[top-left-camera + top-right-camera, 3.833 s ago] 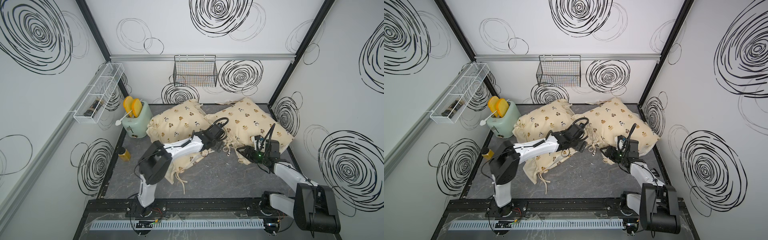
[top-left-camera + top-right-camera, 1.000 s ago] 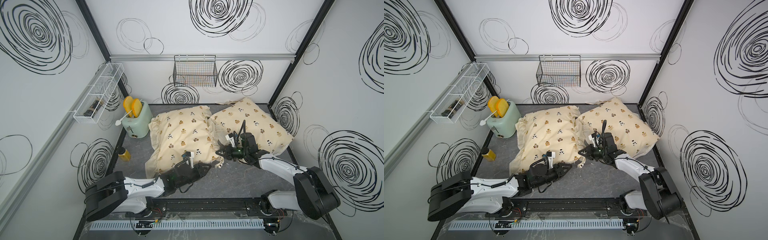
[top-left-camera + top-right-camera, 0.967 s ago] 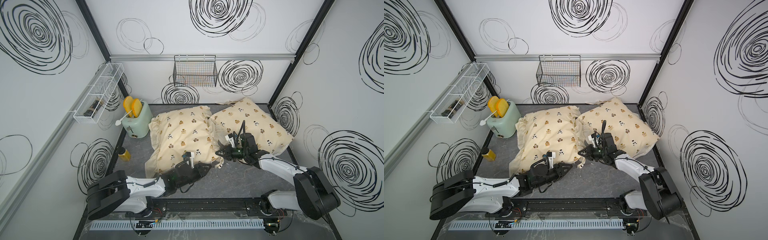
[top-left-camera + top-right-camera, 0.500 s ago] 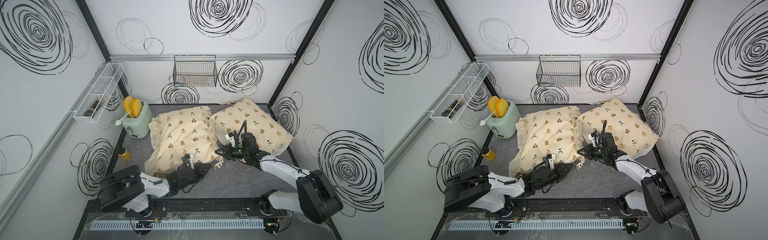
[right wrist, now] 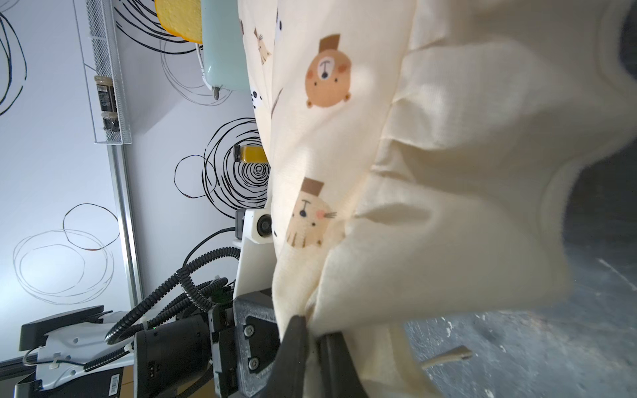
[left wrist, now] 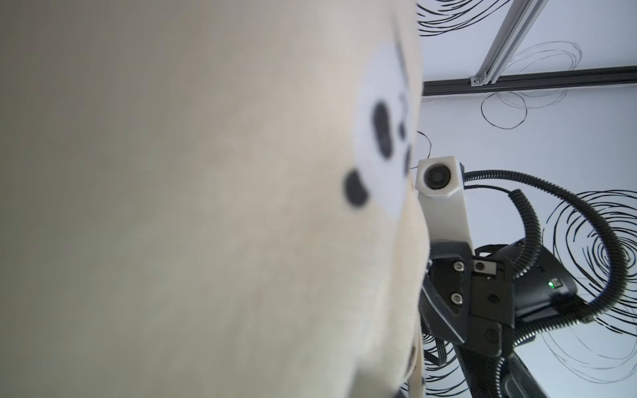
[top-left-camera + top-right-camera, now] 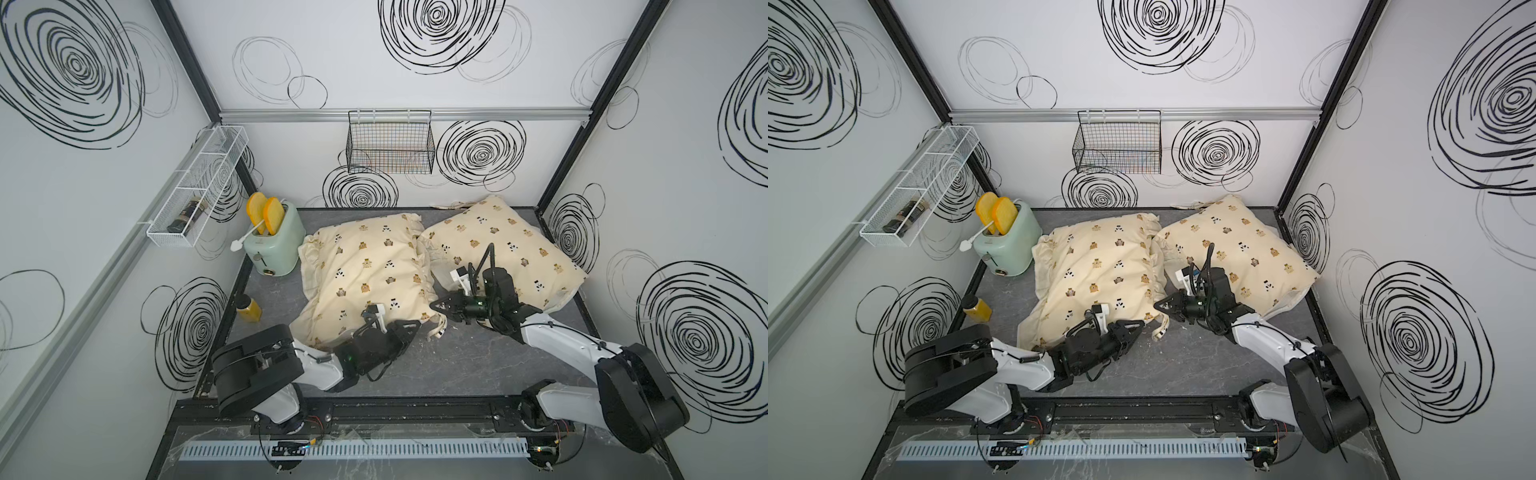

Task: Zip up pillowcases
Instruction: Zip the zipper on the pillowcase.

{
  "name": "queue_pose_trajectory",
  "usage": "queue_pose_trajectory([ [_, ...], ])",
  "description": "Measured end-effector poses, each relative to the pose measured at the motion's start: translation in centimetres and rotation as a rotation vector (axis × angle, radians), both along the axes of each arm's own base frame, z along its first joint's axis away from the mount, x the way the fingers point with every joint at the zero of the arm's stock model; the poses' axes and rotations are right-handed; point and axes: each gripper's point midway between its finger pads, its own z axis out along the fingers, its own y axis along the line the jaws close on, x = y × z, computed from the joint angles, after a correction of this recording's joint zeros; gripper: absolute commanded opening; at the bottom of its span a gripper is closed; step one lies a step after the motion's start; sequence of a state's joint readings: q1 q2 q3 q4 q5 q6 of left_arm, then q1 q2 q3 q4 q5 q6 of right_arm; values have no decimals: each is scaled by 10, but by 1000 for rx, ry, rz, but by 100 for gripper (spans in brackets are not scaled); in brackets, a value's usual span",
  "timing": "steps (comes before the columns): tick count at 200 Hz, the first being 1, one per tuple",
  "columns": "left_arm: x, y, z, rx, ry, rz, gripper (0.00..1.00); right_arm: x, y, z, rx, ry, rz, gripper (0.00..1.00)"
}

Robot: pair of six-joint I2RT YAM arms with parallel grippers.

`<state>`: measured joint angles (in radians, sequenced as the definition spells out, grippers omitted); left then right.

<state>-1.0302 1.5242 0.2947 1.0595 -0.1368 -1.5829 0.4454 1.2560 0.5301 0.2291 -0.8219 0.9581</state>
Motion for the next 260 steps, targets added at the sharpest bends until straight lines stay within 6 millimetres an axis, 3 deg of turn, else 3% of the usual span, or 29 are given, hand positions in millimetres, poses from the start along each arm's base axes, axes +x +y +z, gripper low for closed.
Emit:
queue_pose_trajectory([
  [37,4,-6,-2,-5,-3,1,38,1,1,2,8,-6,0,0],
  [72,5,-8,-1,-24,-9,1,31,0,2,2,10,-9,4,0],
  [162,10,-8,4,-42,-16,9,27,-1,1,1,8,-5,4,0],
  [185,11,-8,5,-46,-18,11,19,-1,1,1,8,-5,4,0],
  [260,12,-8,6,-64,-17,14,6,-1,1,0,8,-5,4,0],
])
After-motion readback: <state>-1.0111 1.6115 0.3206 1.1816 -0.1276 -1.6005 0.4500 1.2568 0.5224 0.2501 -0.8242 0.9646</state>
